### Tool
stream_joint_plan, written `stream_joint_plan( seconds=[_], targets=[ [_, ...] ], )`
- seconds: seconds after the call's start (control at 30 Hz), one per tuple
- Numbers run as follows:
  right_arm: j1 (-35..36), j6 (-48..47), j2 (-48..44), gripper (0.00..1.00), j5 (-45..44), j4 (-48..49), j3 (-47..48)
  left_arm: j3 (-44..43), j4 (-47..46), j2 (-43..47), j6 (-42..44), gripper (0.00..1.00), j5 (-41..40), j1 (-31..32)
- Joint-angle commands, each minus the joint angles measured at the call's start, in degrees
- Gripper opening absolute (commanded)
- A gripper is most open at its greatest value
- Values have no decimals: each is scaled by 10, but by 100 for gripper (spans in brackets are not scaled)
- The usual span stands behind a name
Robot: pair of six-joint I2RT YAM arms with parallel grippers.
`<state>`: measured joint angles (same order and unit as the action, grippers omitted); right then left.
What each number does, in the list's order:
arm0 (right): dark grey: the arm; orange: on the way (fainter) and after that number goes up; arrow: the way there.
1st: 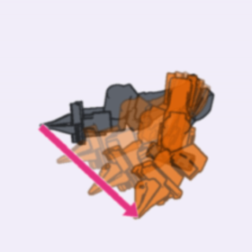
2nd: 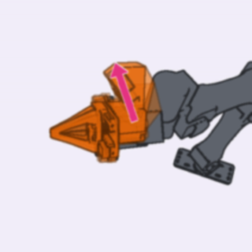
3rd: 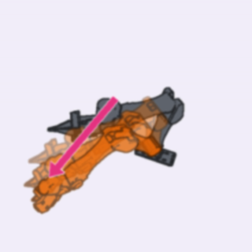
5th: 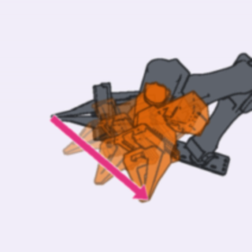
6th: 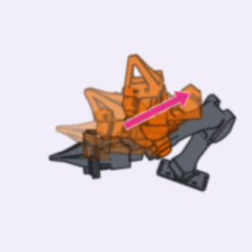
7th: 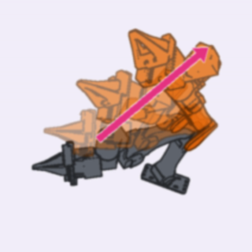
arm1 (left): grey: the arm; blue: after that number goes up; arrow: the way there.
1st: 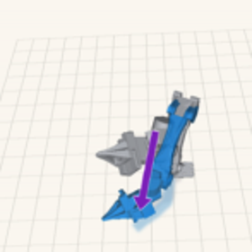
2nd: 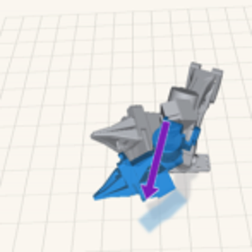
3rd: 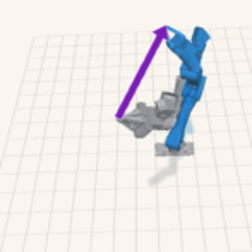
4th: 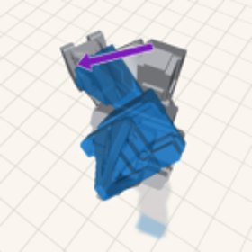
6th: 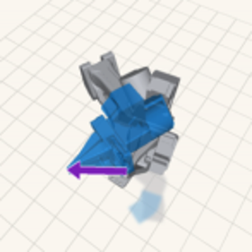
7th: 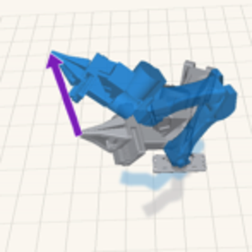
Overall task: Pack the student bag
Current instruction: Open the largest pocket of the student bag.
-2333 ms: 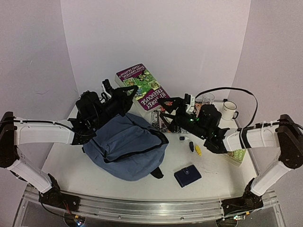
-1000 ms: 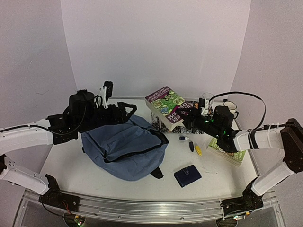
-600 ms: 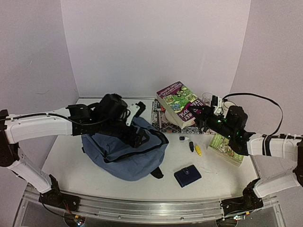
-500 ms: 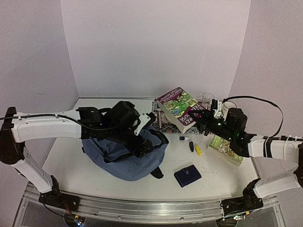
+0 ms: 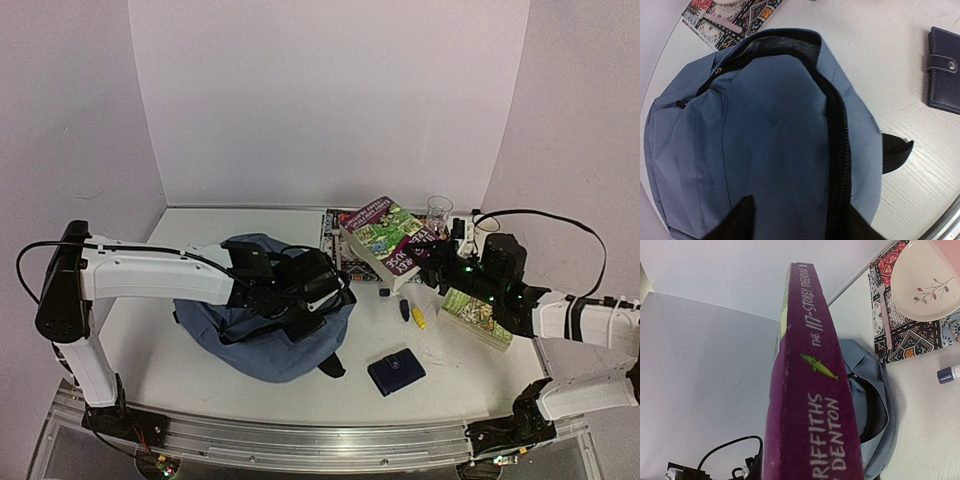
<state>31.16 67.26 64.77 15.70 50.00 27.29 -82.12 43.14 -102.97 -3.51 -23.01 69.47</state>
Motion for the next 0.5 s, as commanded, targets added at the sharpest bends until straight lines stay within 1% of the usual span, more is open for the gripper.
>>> stream_joint_plan(
  seconds=[0.0, 0.13, 0.17, 0.3, 0.47],
  targets=[
    [-2, -17, -38, 0, 3, 42, 12, -48, 39, -11, 19, 28, -79, 1],
    [-2, -20, -46, 0, 16, 17, 17, -69, 40, -2, 15, 2, -121, 0],
    [-1, -20, -49, 0, 19, 10, 17, -74, 40, 1, 14, 0, -131, 0],
    [-2, -18, -58, 0, 34, -15, 14, -101, 40, 5, 1, 0, -162, -21],
    [1, -7, -62, 0, 55, -20, 4, -148, 39, -2, -28, 0, -146, -80]
  ],
)
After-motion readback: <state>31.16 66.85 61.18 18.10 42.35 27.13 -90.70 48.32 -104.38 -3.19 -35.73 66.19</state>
